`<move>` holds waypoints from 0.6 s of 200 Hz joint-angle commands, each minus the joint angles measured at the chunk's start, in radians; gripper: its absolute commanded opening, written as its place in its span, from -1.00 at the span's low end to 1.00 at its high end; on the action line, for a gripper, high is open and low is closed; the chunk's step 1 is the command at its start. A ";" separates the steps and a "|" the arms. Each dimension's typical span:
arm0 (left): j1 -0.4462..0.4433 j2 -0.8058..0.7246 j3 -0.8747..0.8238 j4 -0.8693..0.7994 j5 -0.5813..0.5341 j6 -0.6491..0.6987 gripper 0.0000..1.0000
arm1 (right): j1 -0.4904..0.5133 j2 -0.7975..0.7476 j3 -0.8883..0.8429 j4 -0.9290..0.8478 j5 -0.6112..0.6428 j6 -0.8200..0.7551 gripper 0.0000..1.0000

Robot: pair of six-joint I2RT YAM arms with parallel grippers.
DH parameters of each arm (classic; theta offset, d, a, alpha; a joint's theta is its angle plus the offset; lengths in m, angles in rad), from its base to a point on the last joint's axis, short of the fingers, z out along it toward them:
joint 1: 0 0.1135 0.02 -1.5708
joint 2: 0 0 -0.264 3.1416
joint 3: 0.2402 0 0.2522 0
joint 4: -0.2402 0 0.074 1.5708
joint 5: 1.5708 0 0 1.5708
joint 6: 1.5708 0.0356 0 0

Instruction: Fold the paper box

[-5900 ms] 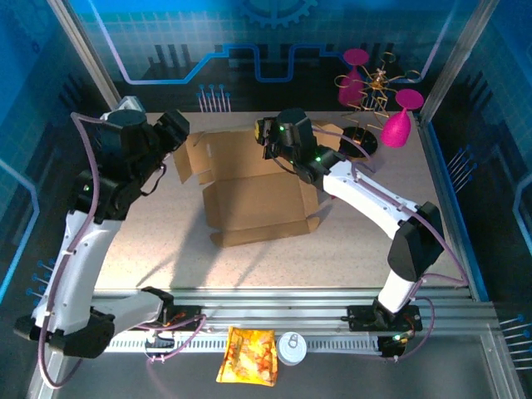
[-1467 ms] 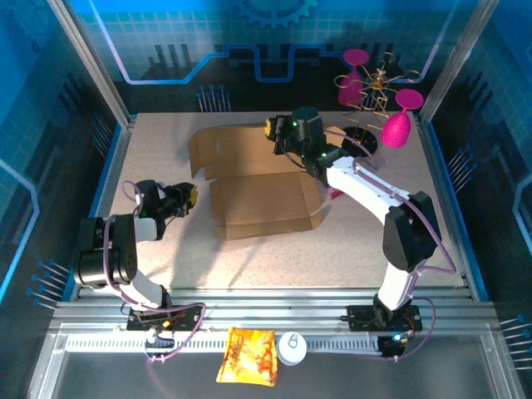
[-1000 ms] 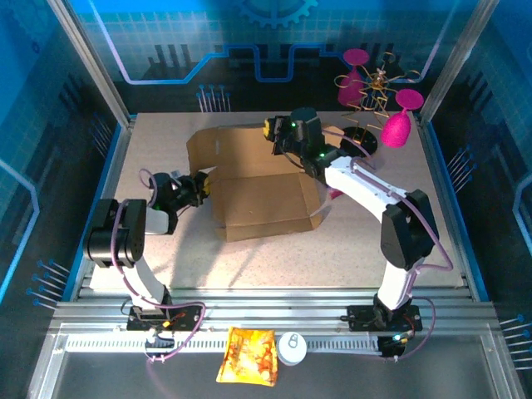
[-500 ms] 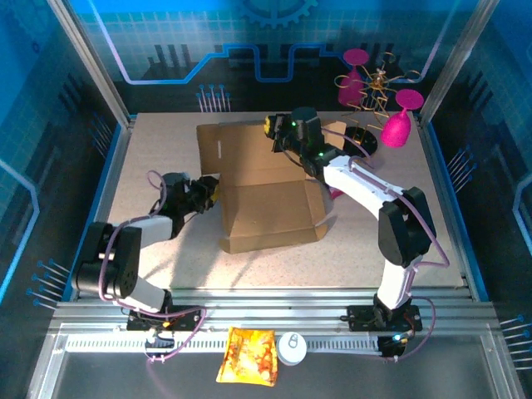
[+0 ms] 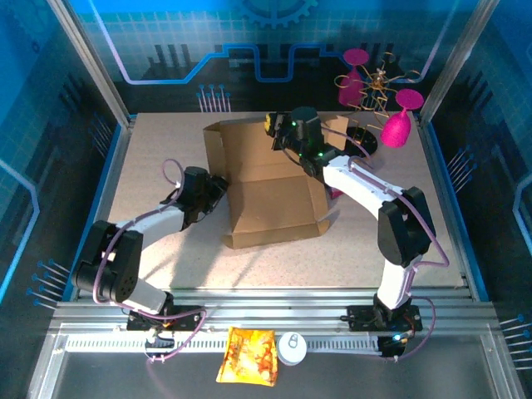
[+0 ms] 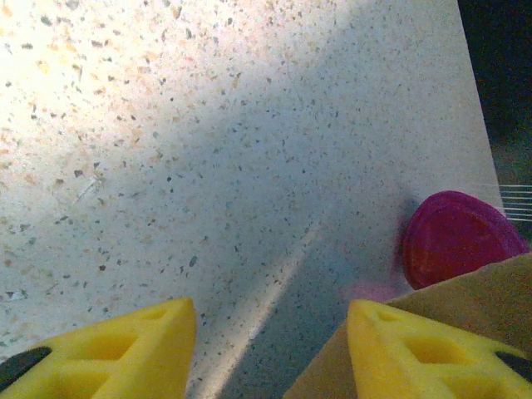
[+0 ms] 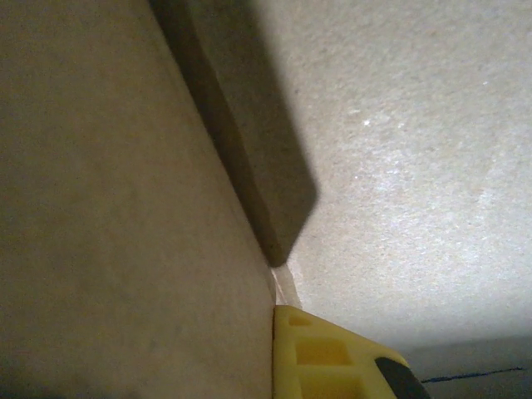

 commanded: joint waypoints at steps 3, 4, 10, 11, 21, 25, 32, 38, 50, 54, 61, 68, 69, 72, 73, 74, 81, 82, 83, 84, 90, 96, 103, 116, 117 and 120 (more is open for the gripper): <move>-0.020 -0.075 0.038 -0.023 -0.013 0.090 0.12 | 0.015 0.002 -0.011 0.035 -0.053 0.012 -1.00; -0.020 -0.080 0.037 -0.026 -0.011 0.091 0.12 | 0.014 0.002 -0.012 0.034 -0.053 0.010 -1.00; -0.018 -0.109 0.034 -0.050 -0.002 0.102 0.15 | 0.008 0.002 -0.019 0.035 -0.056 0.002 -1.00; -0.018 -0.114 0.034 -0.055 -0.001 0.104 0.16 | 0.007 0.002 -0.020 0.036 -0.056 0.001 -1.00; -0.015 -0.164 0.027 -0.109 0.020 0.120 0.20 | 0.000 0.002 -0.034 0.043 -0.058 -0.005 -1.00; -0.014 -0.185 0.023 -0.133 0.031 0.122 0.22 | -0.002 0.005 -0.037 0.070 -0.059 -0.008 -1.00; -0.010 -0.219 0.008 -0.173 0.052 0.122 0.25 | -0.005 0.009 -0.040 0.084 -0.064 -0.015 -1.00; -0.007 -0.250 -0.006 -0.206 0.070 0.122 0.26 | -0.007 0.013 -0.044 0.091 -0.067 -0.019 -1.00; -0.001 -0.308 -0.032 -0.303 0.090 0.124 0.29 | -0.008 0.020 -0.057 0.115 -0.062 -0.020 -1.00; 0.000 -0.331 -0.040 -0.332 0.094 0.125 0.31 | -0.009 0.021 -0.061 0.120 -0.061 -0.020 -1.00; 0.004 -0.370 -0.058 -0.370 0.105 0.130 0.37 | -0.009 0.023 -0.066 0.126 -0.061 -0.021 -1.00; 0.009 -0.414 -0.076 -0.406 0.109 0.133 0.40 | -0.007 0.025 -0.070 0.136 -0.060 -0.025 -1.00; 0.010 -0.419 -0.078 -0.410 0.111 0.134 0.41 | -0.007 0.024 -0.072 0.138 -0.059 -0.026 -1.00; 0.013 -0.439 -0.086 -0.424 0.112 0.136 0.42 | -0.008 0.026 -0.073 0.143 -0.059 -0.030 -1.00; 0.014 -0.445 -0.088 -0.428 0.112 0.135 0.42 | -0.008 0.026 -0.074 0.145 -0.059 -0.031 -1.00; 0.015 -0.450 -0.090 -0.433 0.113 0.135 0.43 | -0.008 0.027 -0.075 0.146 -0.058 -0.032 -1.00; 0.024 -0.494 -0.100 -0.463 0.116 0.139 0.44 | -0.007 0.028 -0.074 0.151 -0.061 -0.040 -1.00; 0.026 -0.501 -0.102 -0.469 0.117 0.139 0.44 | -0.007 0.028 -0.074 0.151 -0.061 -0.040 -1.00; 0.028 -0.506 -0.102 -0.474 0.117 0.139 0.44 | -0.007 0.029 -0.074 0.151 -0.062 -0.042 -1.00; 0.030 -0.511 -0.103 -0.479 0.118 0.139 0.44 | -0.008 0.029 -0.074 0.151 -0.063 -0.043 -1.00; 0.042 -0.542 -0.105 -0.507 0.120 0.142 0.42 | -0.007 0.031 -0.076 0.158 -0.063 -0.050 -1.00; 0.054 -0.568 -0.103 -0.527 0.123 0.146 0.40 | -0.006 0.034 -0.079 0.176 -0.059 -0.061 -1.00; 0.066 -0.593 -0.098 -0.547 0.125 0.154 0.39 | -0.005 0.038 -0.082 0.203 -0.058 -0.081 -1.00; 0.087 -0.628 -0.086 -0.547 0.138 0.180 0.36 | -0.002 0.047 -0.097 0.255 -0.052 -0.119 -1.00; 0.088 -0.629 -0.085 -0.547 0.139 0.182 0.36 | -0.001 0.048 -0.097 0.262 -0.051 -0.121 -1.00; 0.093 -0.634 -0.080 -0.549 0.138 0.188 0.35 | -0.001 0.052 -0.104 0.280 -0.049 -0.127 -1.00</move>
